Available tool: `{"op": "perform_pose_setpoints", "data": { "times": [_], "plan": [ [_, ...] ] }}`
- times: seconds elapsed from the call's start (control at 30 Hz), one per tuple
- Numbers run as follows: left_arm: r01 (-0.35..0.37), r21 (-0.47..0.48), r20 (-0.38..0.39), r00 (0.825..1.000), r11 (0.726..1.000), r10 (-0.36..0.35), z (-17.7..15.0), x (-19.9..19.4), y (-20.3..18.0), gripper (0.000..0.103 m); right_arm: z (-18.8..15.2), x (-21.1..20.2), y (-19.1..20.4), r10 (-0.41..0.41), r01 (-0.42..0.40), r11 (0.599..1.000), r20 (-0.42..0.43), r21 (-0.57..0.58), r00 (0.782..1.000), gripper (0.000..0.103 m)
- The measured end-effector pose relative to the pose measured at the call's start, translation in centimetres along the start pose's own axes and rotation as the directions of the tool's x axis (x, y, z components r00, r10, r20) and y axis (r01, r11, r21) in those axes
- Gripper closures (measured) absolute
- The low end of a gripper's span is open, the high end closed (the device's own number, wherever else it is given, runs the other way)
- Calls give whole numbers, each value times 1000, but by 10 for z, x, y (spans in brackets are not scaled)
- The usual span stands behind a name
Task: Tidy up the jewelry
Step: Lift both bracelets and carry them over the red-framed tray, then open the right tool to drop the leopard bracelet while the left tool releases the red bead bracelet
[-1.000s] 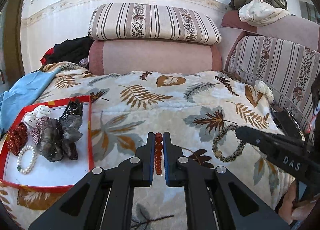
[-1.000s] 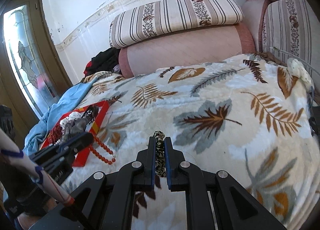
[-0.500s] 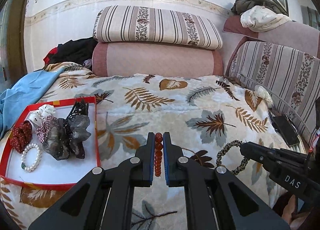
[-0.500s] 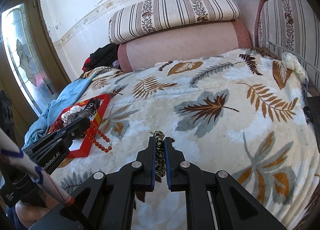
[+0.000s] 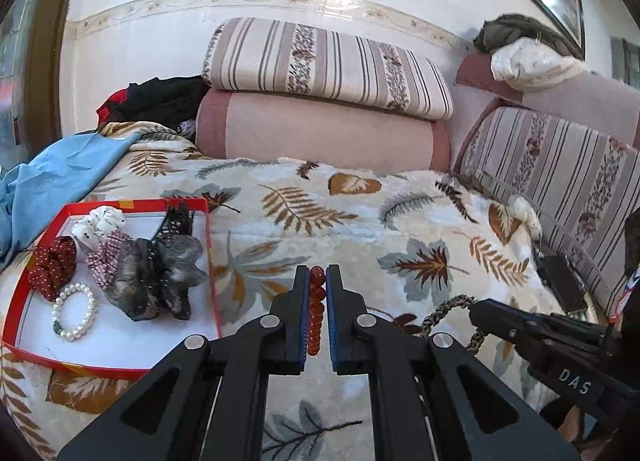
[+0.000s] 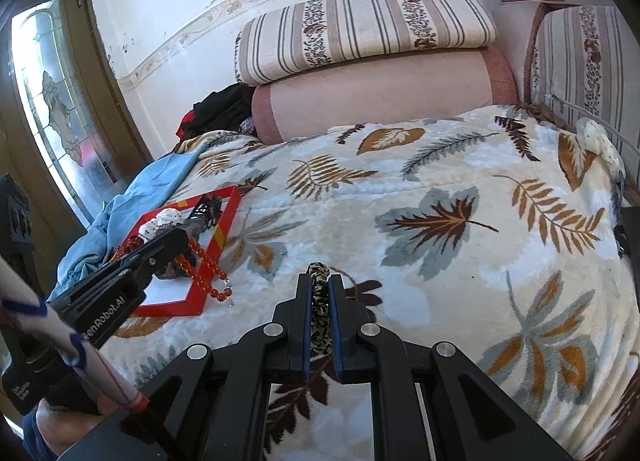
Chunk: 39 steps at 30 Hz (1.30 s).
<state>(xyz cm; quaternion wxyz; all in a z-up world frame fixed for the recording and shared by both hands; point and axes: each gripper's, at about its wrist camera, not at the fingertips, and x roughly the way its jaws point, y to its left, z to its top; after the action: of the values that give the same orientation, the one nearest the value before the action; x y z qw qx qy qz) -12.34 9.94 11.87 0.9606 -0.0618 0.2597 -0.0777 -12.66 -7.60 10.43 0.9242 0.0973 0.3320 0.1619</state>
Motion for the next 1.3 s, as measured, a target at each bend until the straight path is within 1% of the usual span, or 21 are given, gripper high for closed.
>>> {"op": "perform_pose_setpoints", "data": {
  "times": [0.13,0.27,0.5,0.63,0.7,0.93,1.1,1.2,1.3],
  "plan": [
    [-12,-37,28,1000,999,13,9,-14,17,96,8,2,16,18,-18,1000,4,-25,1000,94],
    [-48,-57,58,997,997,51,16,-28,39,95,18,5,37,49,-48,997,10,-58,999,94],
    [-121,-141,64,989,983,131,23,-43,95,95,34,21,87,149,-149,982,-12,-113,989,94],
    [-172,-198,51,981,965,185,20,-46,131,95,37,33,120,195,-197,967,-33,-162,980,94],
    [-198,-236,36,977,951,212,16,-45,153,96,36,42,136,221,-226,958,-51,-177,974,94],
    [-245,-324,-26,968,914,250,-2,-38,204,96,27,85,180,278,-302,934,-148,-188,949,94],
    [-275,-344,-68,961,898,268,-13,-27,222,95,17,109,197,304,-340,923,-201,-180,931,94],
    [-283,-331,-90,959,900,268,-19,-19,221,96,11,122,199,293,-334,925,-221,-182,930,94],
    [-287,-322,-110,958,902,265,-25,-11,220,96,7,133,192,273,-317,934,-241,-164,931,94]
  ]
}}
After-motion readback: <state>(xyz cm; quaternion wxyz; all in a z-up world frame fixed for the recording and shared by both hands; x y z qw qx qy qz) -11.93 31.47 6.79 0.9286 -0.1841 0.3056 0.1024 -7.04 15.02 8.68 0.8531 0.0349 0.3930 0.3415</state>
